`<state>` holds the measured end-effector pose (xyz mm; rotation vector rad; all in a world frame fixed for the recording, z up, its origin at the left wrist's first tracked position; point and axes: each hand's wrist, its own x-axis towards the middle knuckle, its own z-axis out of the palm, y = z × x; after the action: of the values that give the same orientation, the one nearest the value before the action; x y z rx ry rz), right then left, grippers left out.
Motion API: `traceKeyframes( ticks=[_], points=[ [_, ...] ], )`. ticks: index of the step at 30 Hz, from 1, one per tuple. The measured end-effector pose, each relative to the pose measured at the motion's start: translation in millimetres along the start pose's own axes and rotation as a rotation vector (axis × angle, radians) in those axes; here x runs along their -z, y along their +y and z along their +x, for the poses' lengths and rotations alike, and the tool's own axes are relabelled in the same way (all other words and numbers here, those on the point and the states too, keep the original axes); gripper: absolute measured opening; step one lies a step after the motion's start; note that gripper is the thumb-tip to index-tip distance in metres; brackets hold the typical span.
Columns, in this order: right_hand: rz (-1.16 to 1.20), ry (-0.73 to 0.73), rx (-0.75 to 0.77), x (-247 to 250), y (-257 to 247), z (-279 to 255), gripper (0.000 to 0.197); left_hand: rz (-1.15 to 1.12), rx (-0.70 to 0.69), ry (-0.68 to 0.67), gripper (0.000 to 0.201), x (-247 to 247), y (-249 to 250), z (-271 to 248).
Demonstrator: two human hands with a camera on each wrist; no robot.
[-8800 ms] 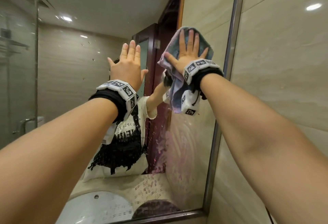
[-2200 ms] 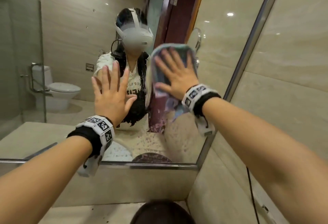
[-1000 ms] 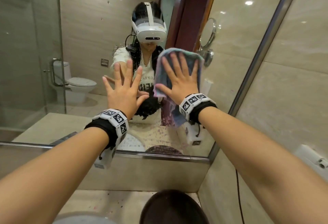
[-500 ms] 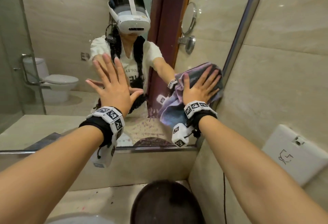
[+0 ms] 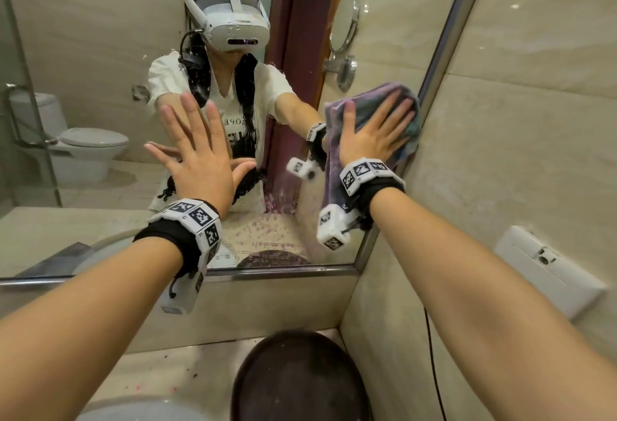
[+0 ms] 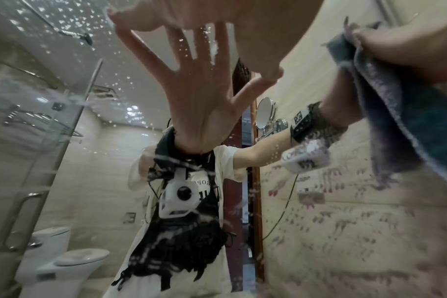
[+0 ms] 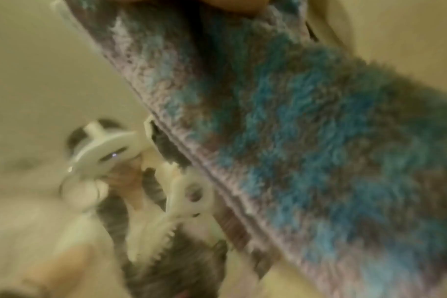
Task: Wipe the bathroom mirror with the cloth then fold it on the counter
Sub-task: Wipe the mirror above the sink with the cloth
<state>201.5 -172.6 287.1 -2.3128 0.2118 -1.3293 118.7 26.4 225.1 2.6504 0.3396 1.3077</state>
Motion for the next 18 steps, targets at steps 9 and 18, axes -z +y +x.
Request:
traceKeyframes(
  ticks=[9,18],
  points=[
    [0.084,-0.123,-0.281,-37.1,21.9,-83.0,0.091,0.012,-0.04,0.026,0.1,-3.4,-5.8,-3.9],
    [0.043,-0.058,-0.083,-50.8,-18.7,-120.7,0.088,0.036,-0.173,0.039,0.081,-9.5,-30.0,-22.7]
  ],
)
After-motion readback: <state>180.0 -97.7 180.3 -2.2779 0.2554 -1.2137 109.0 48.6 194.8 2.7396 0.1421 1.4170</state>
